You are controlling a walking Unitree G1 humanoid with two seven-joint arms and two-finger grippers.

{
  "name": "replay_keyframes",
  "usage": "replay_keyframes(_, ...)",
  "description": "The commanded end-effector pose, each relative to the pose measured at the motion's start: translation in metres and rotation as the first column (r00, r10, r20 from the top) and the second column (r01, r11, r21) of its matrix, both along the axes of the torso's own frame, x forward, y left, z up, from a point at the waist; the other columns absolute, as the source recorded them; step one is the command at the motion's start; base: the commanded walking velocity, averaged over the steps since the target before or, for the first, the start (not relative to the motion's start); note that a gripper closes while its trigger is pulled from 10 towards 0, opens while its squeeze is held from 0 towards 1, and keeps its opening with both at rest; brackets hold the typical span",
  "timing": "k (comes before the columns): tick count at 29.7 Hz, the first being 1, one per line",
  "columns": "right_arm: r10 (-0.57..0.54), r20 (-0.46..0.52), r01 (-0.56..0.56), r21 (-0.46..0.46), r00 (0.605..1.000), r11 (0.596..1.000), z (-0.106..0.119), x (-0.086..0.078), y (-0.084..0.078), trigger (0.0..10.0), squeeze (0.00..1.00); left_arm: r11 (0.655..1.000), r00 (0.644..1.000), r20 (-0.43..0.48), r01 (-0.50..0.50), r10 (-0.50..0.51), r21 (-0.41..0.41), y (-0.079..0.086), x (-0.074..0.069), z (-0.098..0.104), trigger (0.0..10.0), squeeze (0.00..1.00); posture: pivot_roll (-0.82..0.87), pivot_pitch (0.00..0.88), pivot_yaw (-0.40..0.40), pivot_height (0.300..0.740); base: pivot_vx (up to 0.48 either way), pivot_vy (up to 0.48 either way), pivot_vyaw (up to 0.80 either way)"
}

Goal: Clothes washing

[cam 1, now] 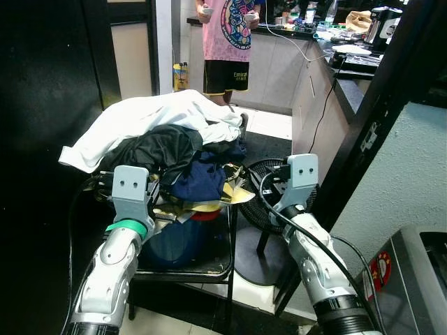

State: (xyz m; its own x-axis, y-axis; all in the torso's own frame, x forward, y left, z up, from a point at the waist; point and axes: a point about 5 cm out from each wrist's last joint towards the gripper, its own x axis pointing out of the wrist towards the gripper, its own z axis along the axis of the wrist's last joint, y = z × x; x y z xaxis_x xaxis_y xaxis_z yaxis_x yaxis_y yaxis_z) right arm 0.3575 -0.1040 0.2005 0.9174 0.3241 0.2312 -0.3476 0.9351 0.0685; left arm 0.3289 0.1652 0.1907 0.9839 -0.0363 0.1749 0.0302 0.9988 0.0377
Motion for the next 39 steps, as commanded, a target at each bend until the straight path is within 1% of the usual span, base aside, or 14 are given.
replay_keyframes(1,0.001,-0.007,-0.001,-0.011,1.0,1.0,-0.002,0.0,-0.001,10.0,0.0,1.0,1.0,-0.017,0.002,-0.002,0.0,-0.003,-0.002,-0.004,10.0,0.0,0.01,0.014,-0.058,0.74,0.0,0.0,0.0)
replay_keyframes(12,0.002,-0.009,-0.002,-0.019,1.0,1.0,-0.002,0.0,-0.003,10.0,0.0,1.0,1.0,-0.021,-0.011,0.012,0.023,0.004,-0.005,-0.006,10.0,0.0,0.01,0.024,-0.064,0.74,0.0,0.0,0.0)
replay_keyframes(13,-0.008,-0.009,0.008,-0.014,1.0,1.0,-0.003,0.0,-0.004,10.0,0.0,1.0,1.0,-0.022,-0.011,0.012,0.026,0.005,-0.005,-0.006,10.0,0.0,0.02,0.027,-0.031,0.74,0.0,0.0,0.0)
replay_keyframes(17,-0.031,-0.008,0.031,0.006,0.999,1.0,-0.004,-0.001,-0.004,10.0,0.0,0.999,1.0,-0.024,-0.006,0.007,0.039,0.008,-0.005,-0.005,10.0,0.0,0.03,0.03,-0.006,0.74,0.0,0.0,0.0)
replay_keyframes(19,-0.054,-0.009,0.054,0.025,0.999,0.998,-0.007,-0.005,-0.003,10.0,0.0,0.998,0.999,-0.033,0.003,-0.001,0.056,0.012,-0.005,-0.005,10.0,0.0,0.02,0.027,0.039,0.74,0.0,0.0,0.0)
replay_keyframes(22,-0.074,-0.008,0.074,0.031,0.997,0.997,-0.01,-0.007,-0.003,10.0,0.0,0.998,0.999,-0.041,0.017,-0.014,0.061,0.012,-0.003,-0.005,10.0,0.0,0.02,0.023,0.062,0.74,0.0,0.0,0.0)
replay_keyframes(24,-0.09,-0.007,0.09,0.041,0.996,0.995,-0.01,-0.009,-0.006,10.0,0.0,0.997,0.998,-0.039,0.054,-0.051,0.063,0.006,-0.002,-0.004,10.0,0.0,0.02,0.021,0.067,0.74,0.0,0.0,0.0)
replay_keyframes(29,-0.084,-0.004,0.084,0.036,0.996,0.996,-0.01,-0.009,-0.005,10.0,0.0,0.996,0.998,-0.036,0.059,-0.057,0.062,0.004,0.0,-0.002,10.0,0.0,0.01,0.015,0.065,0.74,0.0,0.0,0.0)
replay_keyframes(30,-0.081,-0.002,0.081,0.037,0.997,0.996,-0.009,-0.009,-0.004,10.0,0.0,0.998,0.998,-0.036,0.056,-0.055,0.039,0.004,0.0,-0.002,10.0,0.0,0.01,0.01,0.058,0.74,0.0,0.0,0.0)
replay_keyframes(34,-0.079,-0.001,0.079,0.038,0.997,0.996,-0.008,-0.009,-0.004,10.0,0.0,0.998,0.998,-0.036,0.054,-0.053,0.022,0.005,0.0,-0.002,10.0,0.0,0.01,0.01,0.058,0.74,0.0,0.0,0.0)
replay_keyframes(36,-0.068,-0.016,0.069,0.055,0.998,0.996,-0.005,-0.007,-0.003,10.0,0.0,0.998,0.998,-0.041,0.045,-0.047,-0.049,0.006,-0.002,-0.001,10.0,0.0,0.01,0.006,0.046,0.74,0.0,0.0,0.0)
replay_keyframes(37,-0.041,-0.037,0.044,0.071,0.998,0.997,-0.003,-0.006,-0.001,10.0,0.0,0.998,0.999,-0.033,0.034,-0.036,-0.061,0.008,-0.003,0.0,10.0,0.0,0.01,0.006,0.046,0.74,0.0,0.0,0.0)
replay_keyframes(38,-0.041,-0.037,0.044,0.071,0.998,0.997,-0.003,-0.006,-0.001,10.0,0.0,0.998,0.999,-0.033,0.034,-0.036,-0.061,0.008,-0.003,0.0,10.0,0.0,0.01,0.006,0.046,0.74,0.0,0.0,0.0)
replay_keyframes(39,-0.023,-0.027,0.024,0.04,0.999,0.999,-0.001,-0.005,0.001,10.0,0.0,0.998,1.0,0.007,0.028,-0.027,-0.058,0.01,-0.006,0.004,10.0,0.0,0.02,0.0,0.021,0.74,0.0,0.0,0.0)
